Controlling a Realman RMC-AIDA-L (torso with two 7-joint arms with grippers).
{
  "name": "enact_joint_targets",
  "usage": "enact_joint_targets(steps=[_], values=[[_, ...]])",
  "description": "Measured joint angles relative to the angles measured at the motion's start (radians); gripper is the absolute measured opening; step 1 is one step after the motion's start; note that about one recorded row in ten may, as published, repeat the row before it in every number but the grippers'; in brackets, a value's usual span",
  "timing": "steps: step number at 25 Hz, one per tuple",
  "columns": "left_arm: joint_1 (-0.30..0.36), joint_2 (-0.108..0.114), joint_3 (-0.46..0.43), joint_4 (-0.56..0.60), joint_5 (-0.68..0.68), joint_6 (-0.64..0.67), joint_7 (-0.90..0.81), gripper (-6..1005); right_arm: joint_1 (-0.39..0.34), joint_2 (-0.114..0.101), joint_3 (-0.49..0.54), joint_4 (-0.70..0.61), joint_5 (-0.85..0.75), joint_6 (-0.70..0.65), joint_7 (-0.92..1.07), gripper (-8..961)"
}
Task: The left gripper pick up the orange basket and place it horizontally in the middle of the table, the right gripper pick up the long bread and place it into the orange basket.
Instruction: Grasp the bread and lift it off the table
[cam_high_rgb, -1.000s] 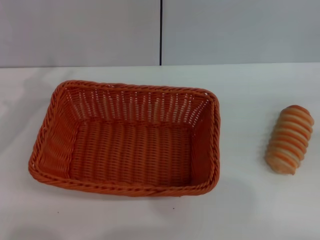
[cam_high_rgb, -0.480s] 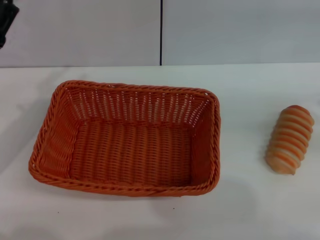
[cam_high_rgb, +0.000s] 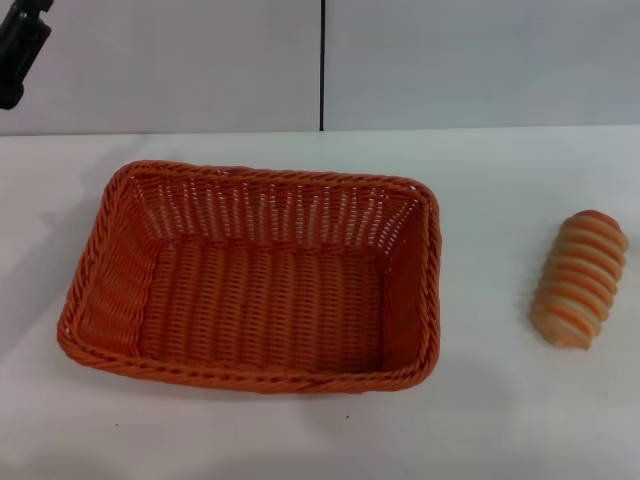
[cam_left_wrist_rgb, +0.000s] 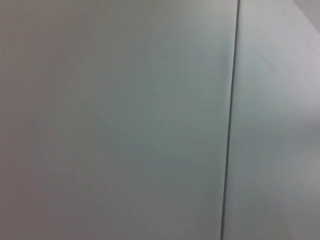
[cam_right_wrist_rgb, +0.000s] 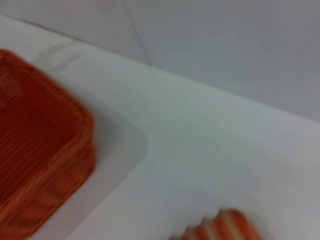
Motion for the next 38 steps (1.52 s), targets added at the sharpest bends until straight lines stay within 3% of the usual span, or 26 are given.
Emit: enact_joint_targets(steps=[8, 15, 24, 38], values=[[-0.004, 0.000, 0.015, -0.028, 0.000, -0.003, 0.000, 557, 0.031, 0.027, -0.097, 0.081, -0.008, 0.130, 0.011, 727], [-0.004, 0.001, 0.015, -0.045, 0.000, -0.006, 0.001, 557, 0.037, 0.068, -0.180, 0.130, -0.011, 0.250, 0.012, 781], [-0.003, 0.002, 0.015, -0.048, 0.000, -0.002, -0.004, 557, 0.066, 0.071, -0.256, 0.239, -0.013, 0.327, 0.008, 776], [0.003, 0.003, 0.013, -0.049, -0.008, -0.004, -0.004, 557, 0.085, 0.079, -0.298, 0.288, -0.057, 0.347, 0.009, 770]])
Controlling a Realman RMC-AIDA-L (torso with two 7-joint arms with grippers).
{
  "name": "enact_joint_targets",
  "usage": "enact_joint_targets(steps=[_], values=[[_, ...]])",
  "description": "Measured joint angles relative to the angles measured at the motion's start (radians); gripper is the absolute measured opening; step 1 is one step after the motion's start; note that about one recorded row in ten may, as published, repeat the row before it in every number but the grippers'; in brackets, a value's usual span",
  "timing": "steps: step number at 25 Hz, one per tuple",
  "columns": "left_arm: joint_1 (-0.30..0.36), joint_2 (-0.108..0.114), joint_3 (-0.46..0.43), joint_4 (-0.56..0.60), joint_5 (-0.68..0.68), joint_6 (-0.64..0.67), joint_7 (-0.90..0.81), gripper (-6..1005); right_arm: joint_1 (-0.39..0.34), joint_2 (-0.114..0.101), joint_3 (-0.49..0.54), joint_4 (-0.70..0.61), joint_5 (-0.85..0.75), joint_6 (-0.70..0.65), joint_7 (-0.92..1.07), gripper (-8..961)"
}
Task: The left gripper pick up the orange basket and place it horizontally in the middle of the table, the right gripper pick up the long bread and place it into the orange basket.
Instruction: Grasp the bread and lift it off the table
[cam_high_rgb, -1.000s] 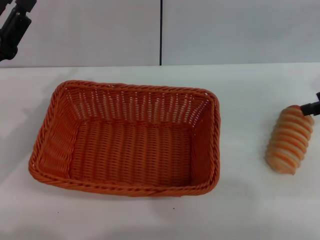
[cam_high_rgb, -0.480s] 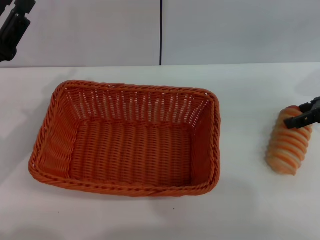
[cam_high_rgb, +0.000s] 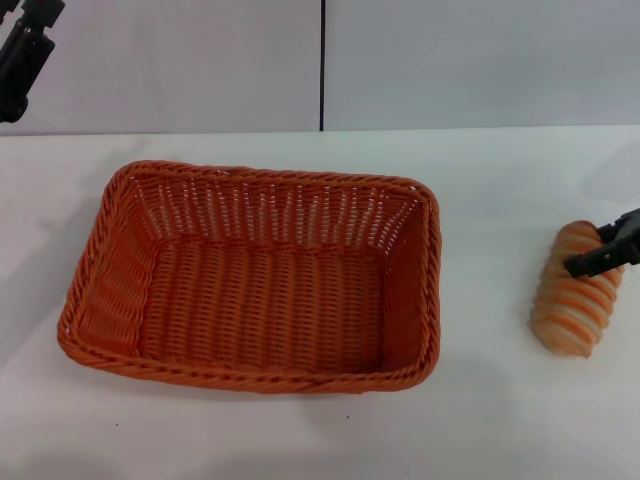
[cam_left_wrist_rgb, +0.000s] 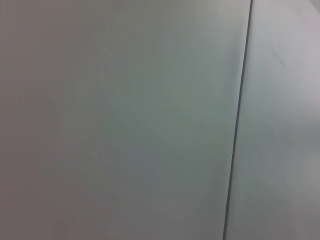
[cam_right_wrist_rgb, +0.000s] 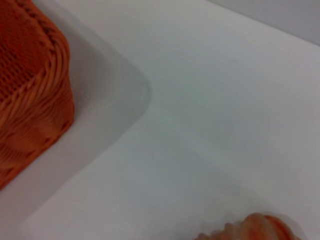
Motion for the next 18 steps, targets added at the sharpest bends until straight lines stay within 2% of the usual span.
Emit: enact_joint_targets(steps=[11, 18], values=[[0.001, -0.001, 0.000, 0.000, 0.000, -0.002, 0.000, 557, 0.000, 0.002, -0.002, -0.006, -0.008, -0.005, -0.002, 616], [0.001, -0.002, -0.006, -0.010, 0.000, 0.003, -0.001, 558, -0.001, 0.001, -0.011, -0.003, -0.008, -0.011, -0.003, 559]])
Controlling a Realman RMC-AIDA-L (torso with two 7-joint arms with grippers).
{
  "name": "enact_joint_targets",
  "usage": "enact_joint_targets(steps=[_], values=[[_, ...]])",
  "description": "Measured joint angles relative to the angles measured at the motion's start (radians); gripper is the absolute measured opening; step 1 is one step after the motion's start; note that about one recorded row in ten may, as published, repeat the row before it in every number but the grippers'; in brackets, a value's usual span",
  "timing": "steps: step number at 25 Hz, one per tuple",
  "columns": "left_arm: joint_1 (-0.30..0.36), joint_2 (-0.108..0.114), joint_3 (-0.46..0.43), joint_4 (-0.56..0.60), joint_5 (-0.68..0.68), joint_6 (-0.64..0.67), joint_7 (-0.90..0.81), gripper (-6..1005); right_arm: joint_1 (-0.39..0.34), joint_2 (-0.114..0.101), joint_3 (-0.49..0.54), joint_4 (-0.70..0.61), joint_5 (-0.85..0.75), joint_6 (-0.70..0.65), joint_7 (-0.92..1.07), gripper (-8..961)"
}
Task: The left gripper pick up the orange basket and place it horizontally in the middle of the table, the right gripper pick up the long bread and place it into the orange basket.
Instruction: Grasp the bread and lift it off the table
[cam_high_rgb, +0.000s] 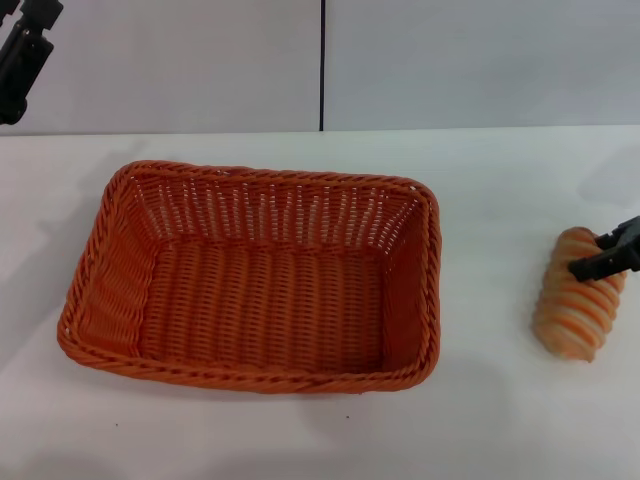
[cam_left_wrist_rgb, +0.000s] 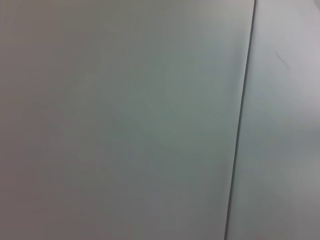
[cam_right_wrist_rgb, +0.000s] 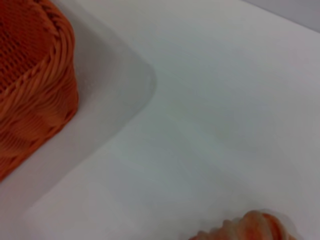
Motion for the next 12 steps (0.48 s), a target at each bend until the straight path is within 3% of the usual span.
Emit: enact_joint_targets(steps=[12], values=[[-0.007, 0.001, 0.003, -0.001, 0.000, 0.004, -0.001, 558, -0.003, 0.000, -0.010, -0.005, 0.000, -0.010, 0.000, 473]])
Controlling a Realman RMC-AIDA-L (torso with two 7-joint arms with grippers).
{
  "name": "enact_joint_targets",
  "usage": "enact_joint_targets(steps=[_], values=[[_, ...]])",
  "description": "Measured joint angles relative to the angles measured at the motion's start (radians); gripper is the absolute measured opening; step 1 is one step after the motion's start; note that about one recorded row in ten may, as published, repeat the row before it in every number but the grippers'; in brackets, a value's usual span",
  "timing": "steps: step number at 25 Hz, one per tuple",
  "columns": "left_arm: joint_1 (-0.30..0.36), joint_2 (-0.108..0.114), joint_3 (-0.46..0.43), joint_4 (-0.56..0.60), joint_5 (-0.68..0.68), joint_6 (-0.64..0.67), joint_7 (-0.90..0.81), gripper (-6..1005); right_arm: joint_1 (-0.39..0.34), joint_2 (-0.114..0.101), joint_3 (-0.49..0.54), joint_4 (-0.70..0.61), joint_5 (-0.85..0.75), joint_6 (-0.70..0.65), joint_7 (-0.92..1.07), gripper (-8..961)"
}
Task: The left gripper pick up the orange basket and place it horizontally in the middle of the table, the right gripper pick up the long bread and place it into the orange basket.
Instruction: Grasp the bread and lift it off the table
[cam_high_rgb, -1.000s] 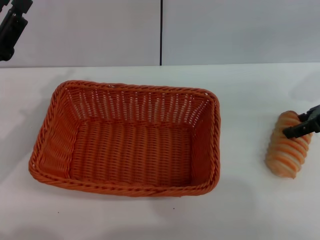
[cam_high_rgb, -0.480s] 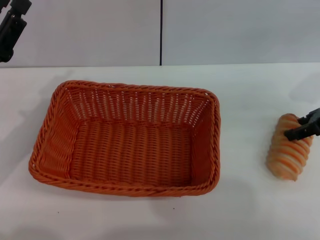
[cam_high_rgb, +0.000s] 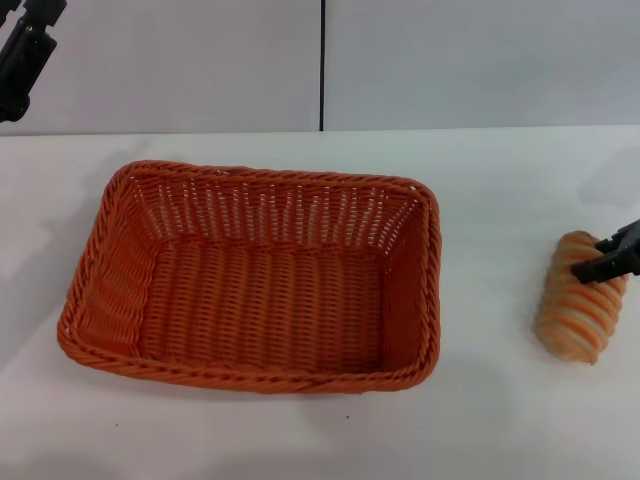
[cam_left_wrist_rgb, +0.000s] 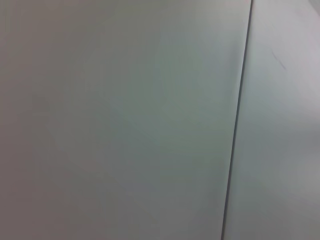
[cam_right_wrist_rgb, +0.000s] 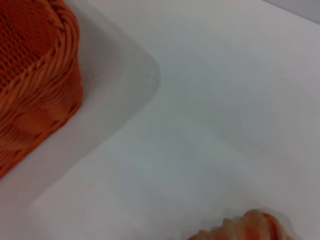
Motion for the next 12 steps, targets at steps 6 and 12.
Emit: enact_joint_targets(steps=[6, 12], values=[[0.000, 0.000, 0.000, 0.000, 0.000, 0.001, 0.000, 558, -0.002, 0.000, 0.000, -0.001, 0.000, 0.000, 0.000, 419], [0.002, 0.000, 0.000, 0.000, 0.000, 0.001, 0.000, 558, -0.004, -0.001, 0.005, -0.001, 0.000, -0.001, 0.000, 369]])
